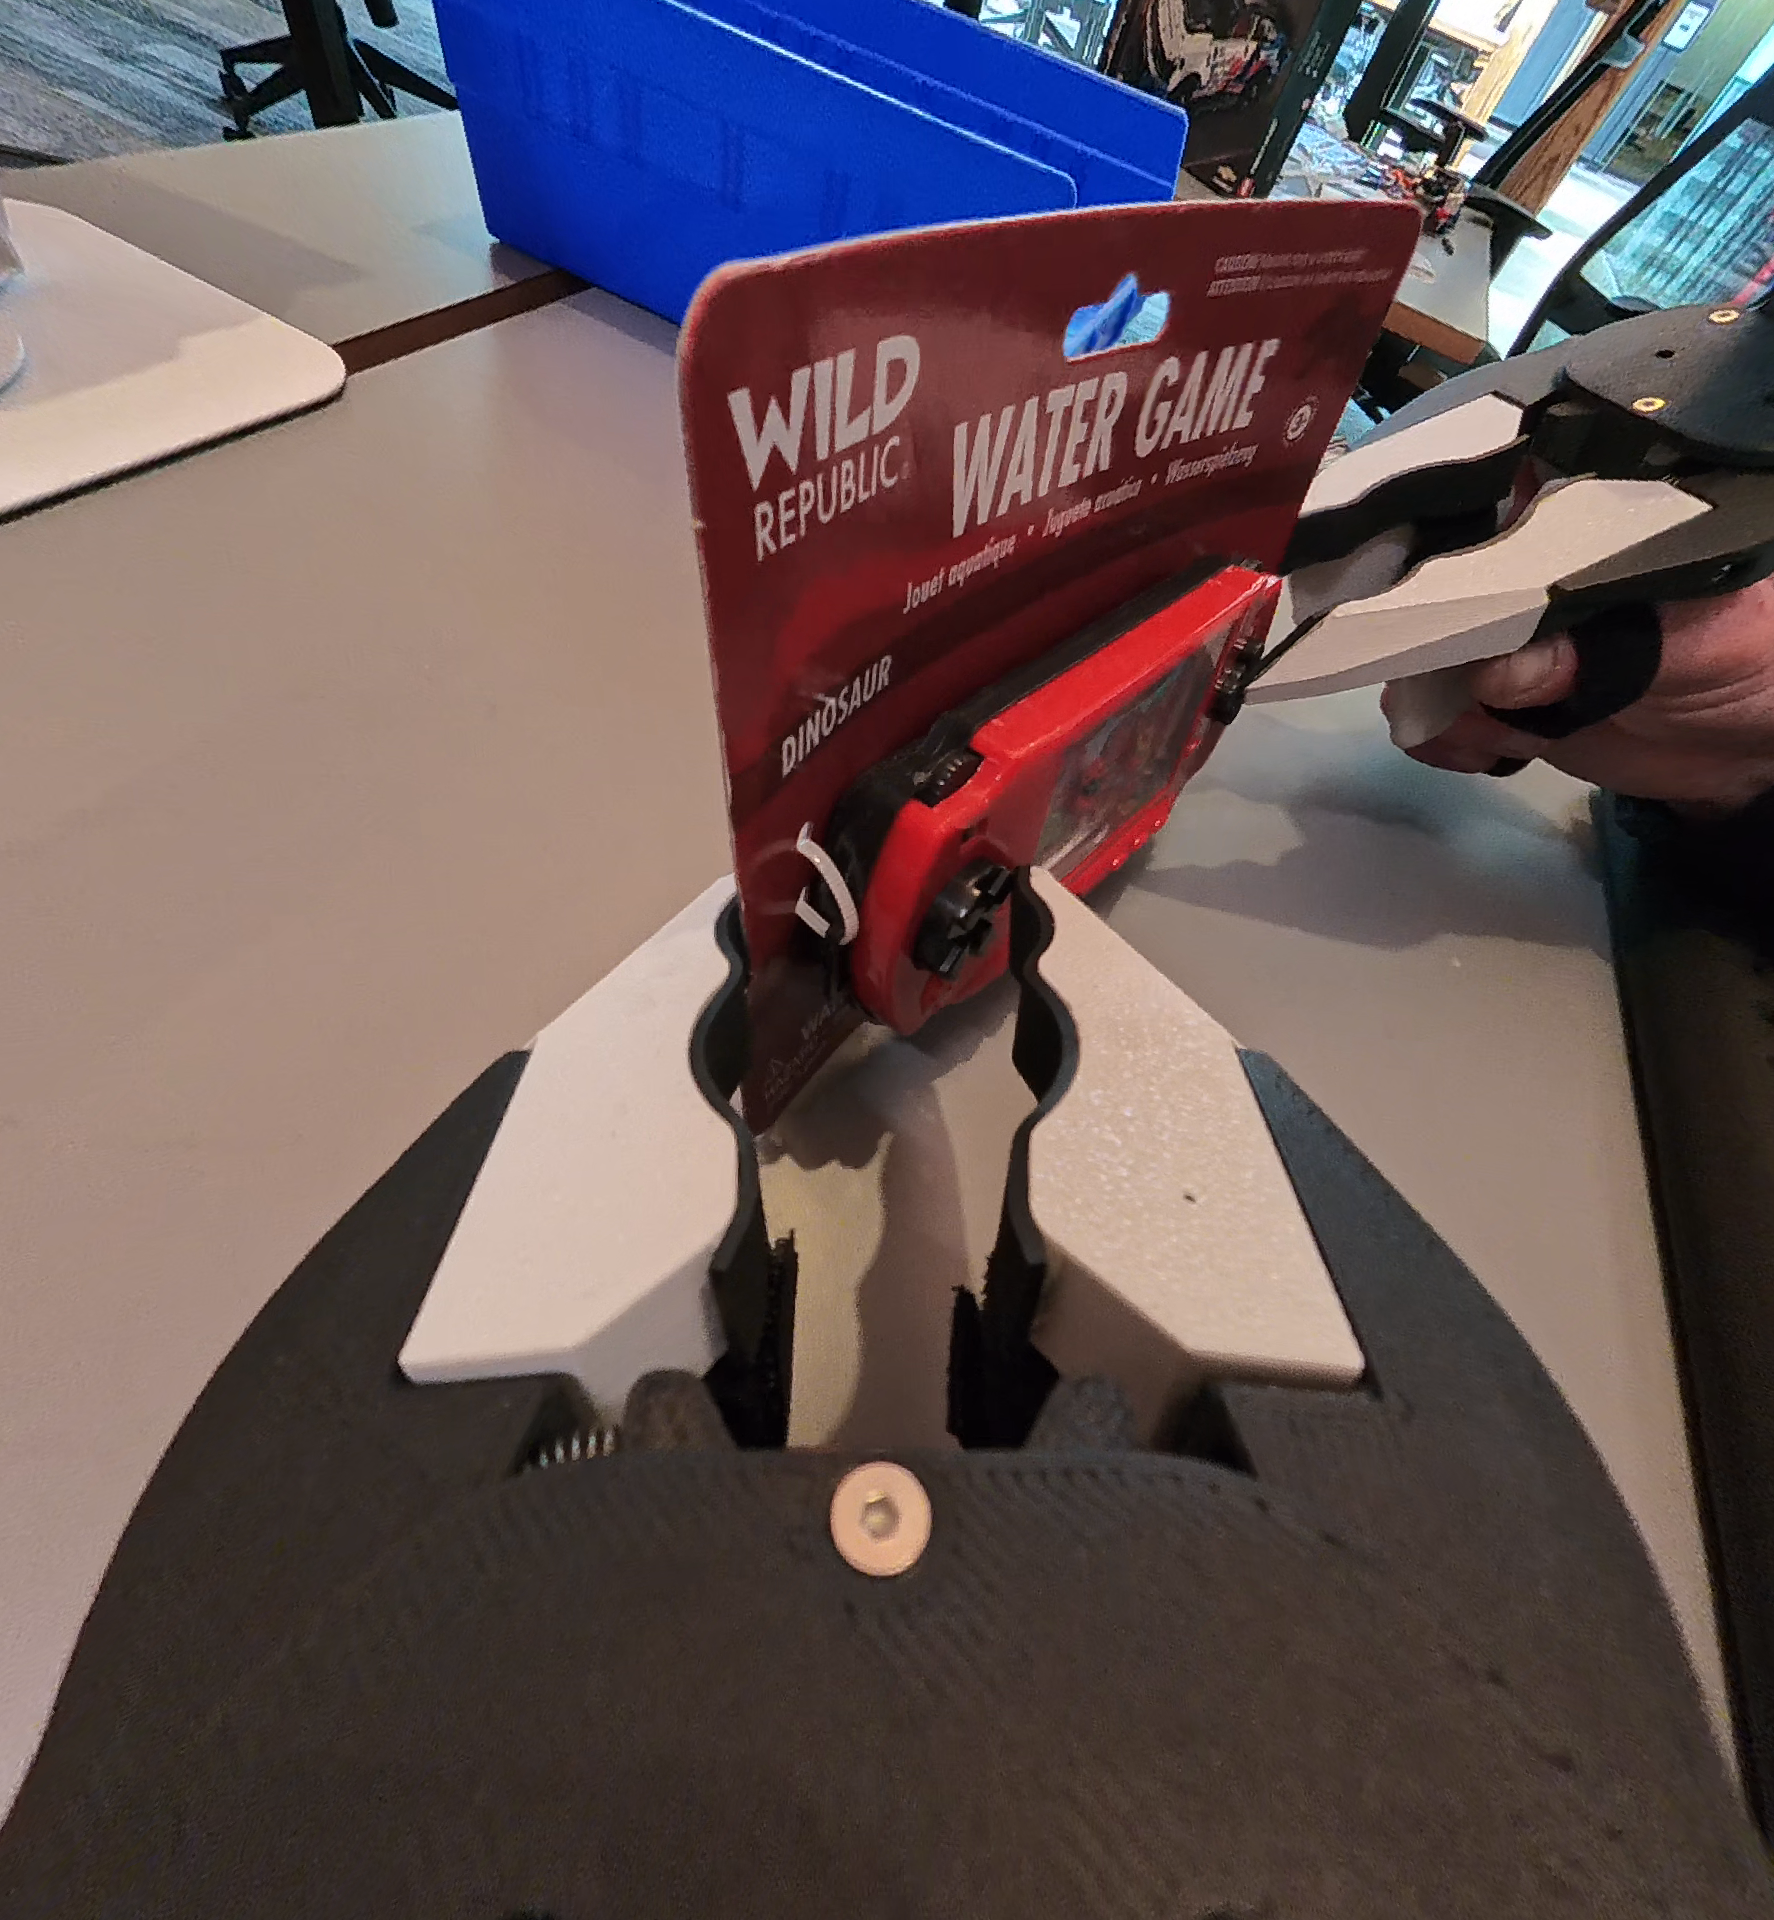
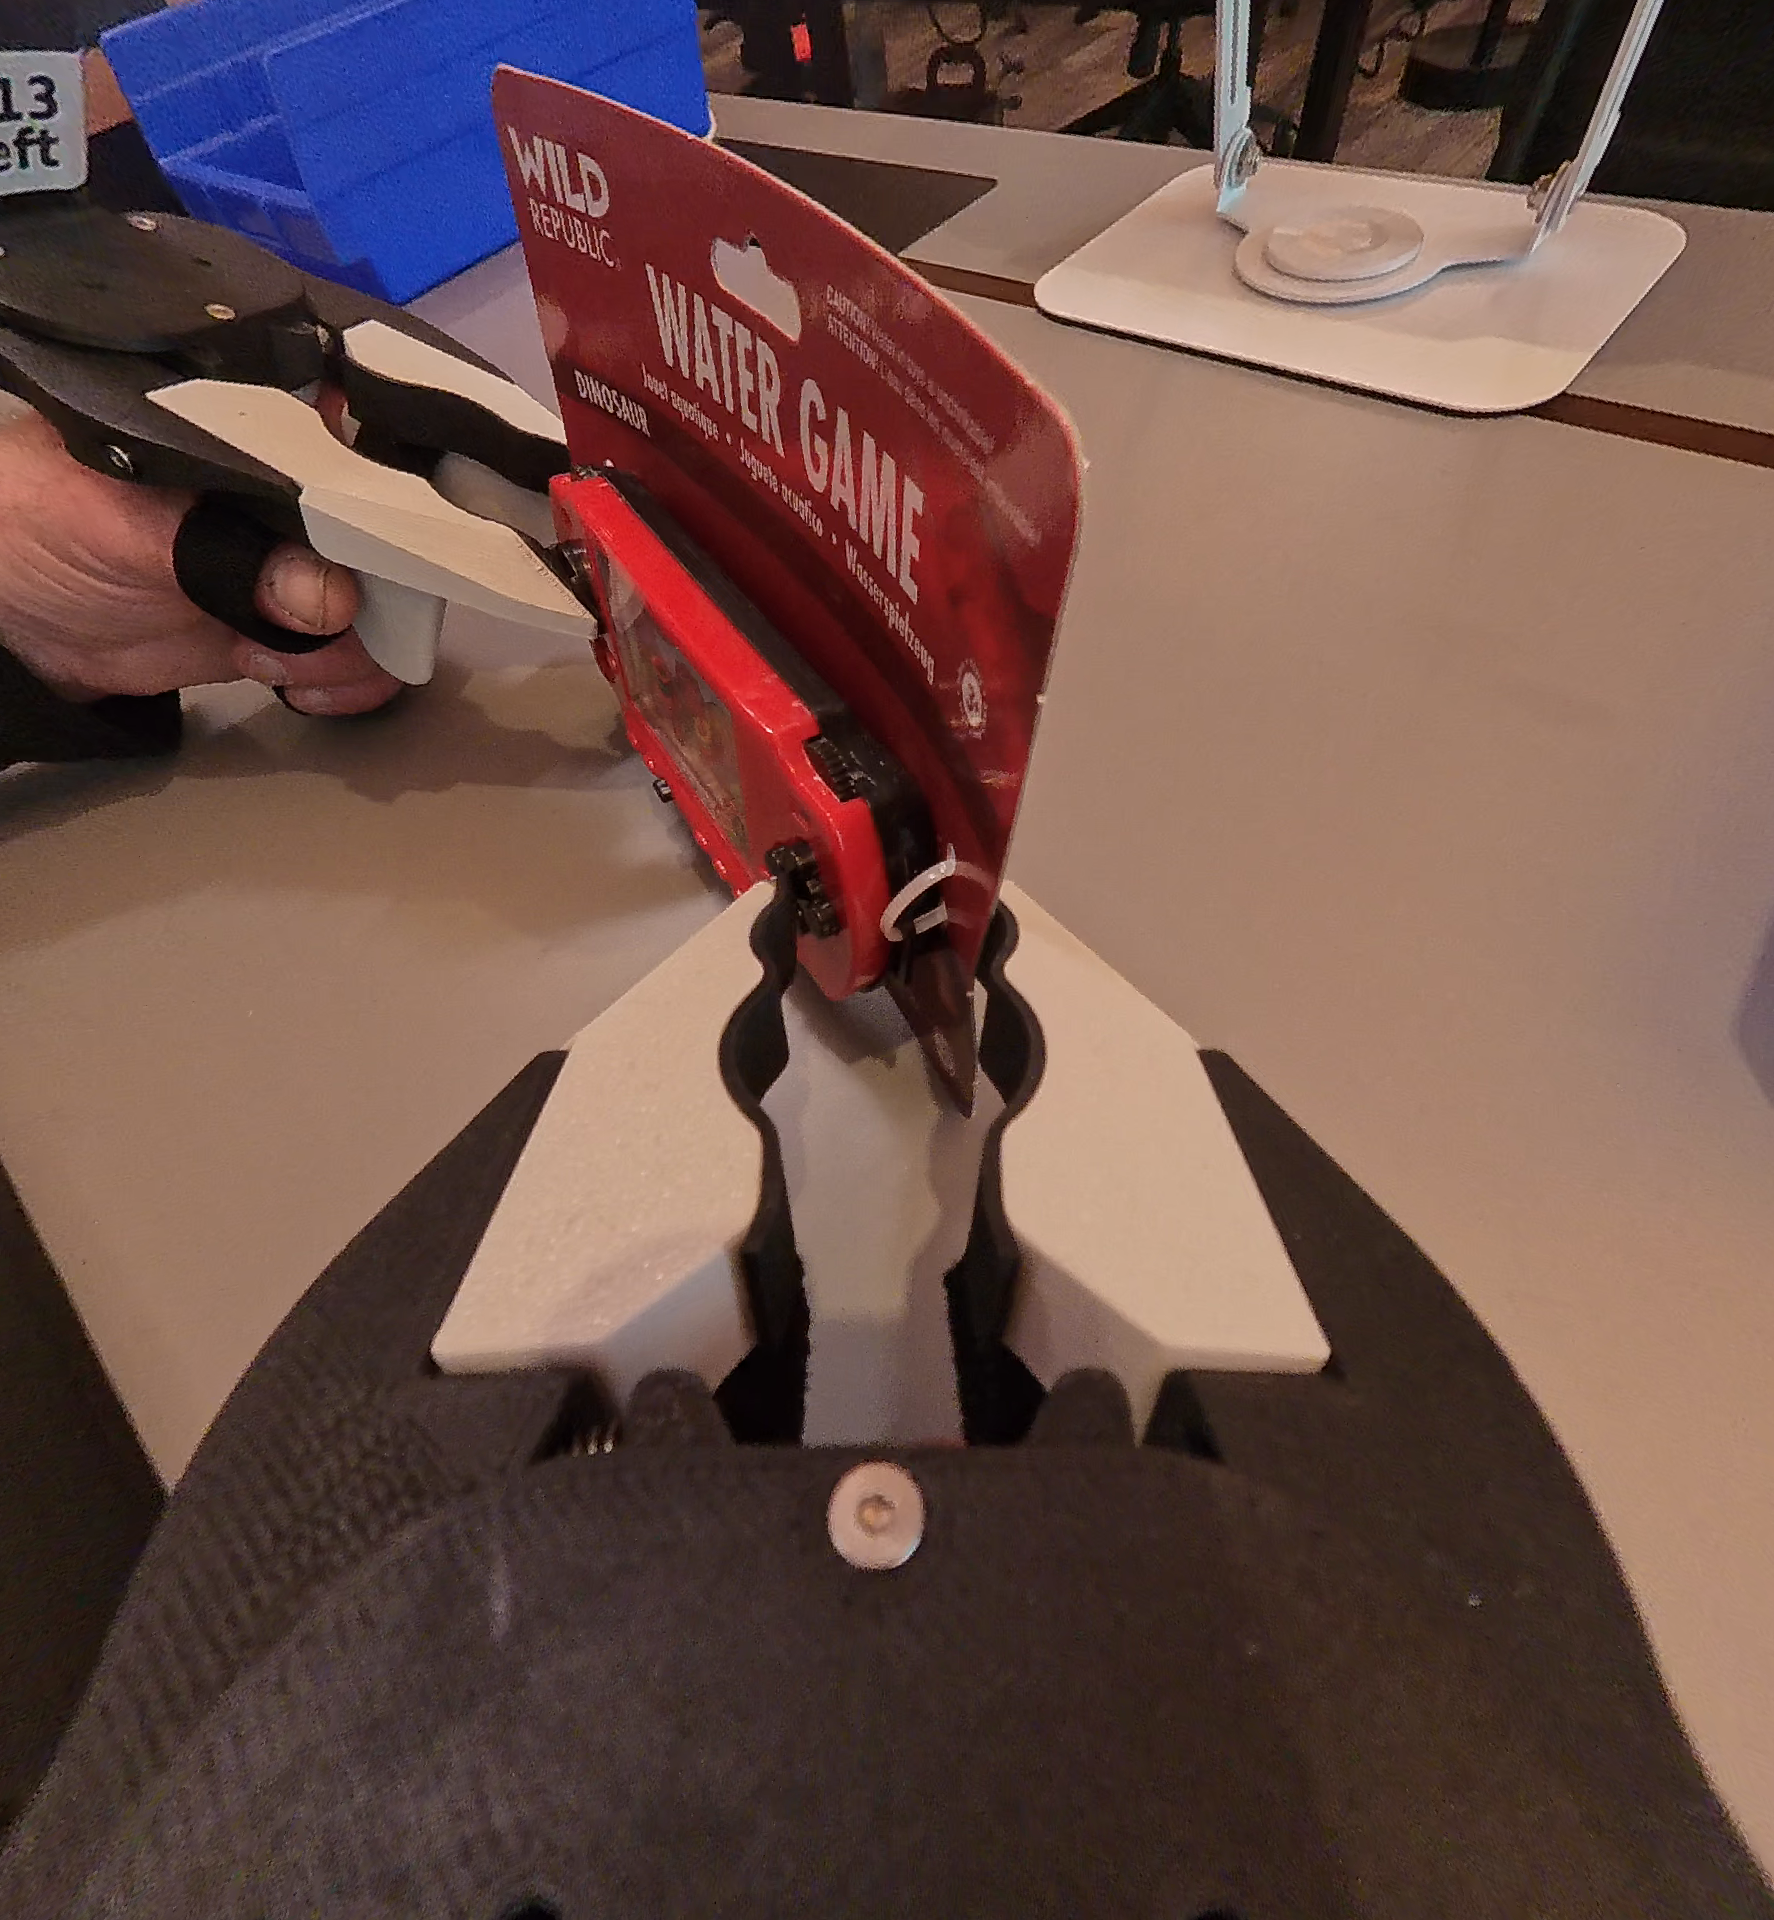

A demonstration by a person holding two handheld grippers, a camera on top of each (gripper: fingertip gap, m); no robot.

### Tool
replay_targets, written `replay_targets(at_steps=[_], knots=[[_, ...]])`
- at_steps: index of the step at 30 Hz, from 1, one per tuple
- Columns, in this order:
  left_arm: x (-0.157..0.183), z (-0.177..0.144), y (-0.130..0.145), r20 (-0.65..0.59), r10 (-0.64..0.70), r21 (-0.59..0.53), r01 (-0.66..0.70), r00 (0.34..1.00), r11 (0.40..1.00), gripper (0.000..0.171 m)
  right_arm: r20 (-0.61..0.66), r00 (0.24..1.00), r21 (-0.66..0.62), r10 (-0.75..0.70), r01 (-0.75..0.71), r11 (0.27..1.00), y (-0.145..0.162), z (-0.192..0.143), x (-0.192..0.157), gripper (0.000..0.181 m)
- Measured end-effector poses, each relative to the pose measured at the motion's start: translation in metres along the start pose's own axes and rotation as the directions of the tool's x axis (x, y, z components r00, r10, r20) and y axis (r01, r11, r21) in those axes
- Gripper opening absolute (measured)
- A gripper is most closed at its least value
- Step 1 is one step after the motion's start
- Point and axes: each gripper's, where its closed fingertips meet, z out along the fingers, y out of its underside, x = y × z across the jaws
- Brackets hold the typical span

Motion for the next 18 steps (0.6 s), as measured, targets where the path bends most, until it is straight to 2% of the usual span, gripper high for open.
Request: replay_targets(at_steps=[4,8,18], knots=[[-0.003,0.0022,-0.0015,0.001,-0.011,0.001,0.011,1.0,1.0,0.045,0.002,1.0,-0.013,0.007,-0.007,1.0,-0.0013,0.002,0.0031,0.031],[-0.0031,0.0025,-0.0013,-0.001,-0.012,0.002,0.012,1.0,1.0,0.047,0.002,1.0,0.013,0.012,-0.012,1.0,-0.0019,0.0032,0.004,0.039],[-0.0026,0.0031,-0.001,-0.002,-0.009,0.0,0.009,1.0,1.0,0.047,0.004,1.0,0.017,0.012,-0.012,1.0,-0.0012,0.0024,0.004,0.04]])
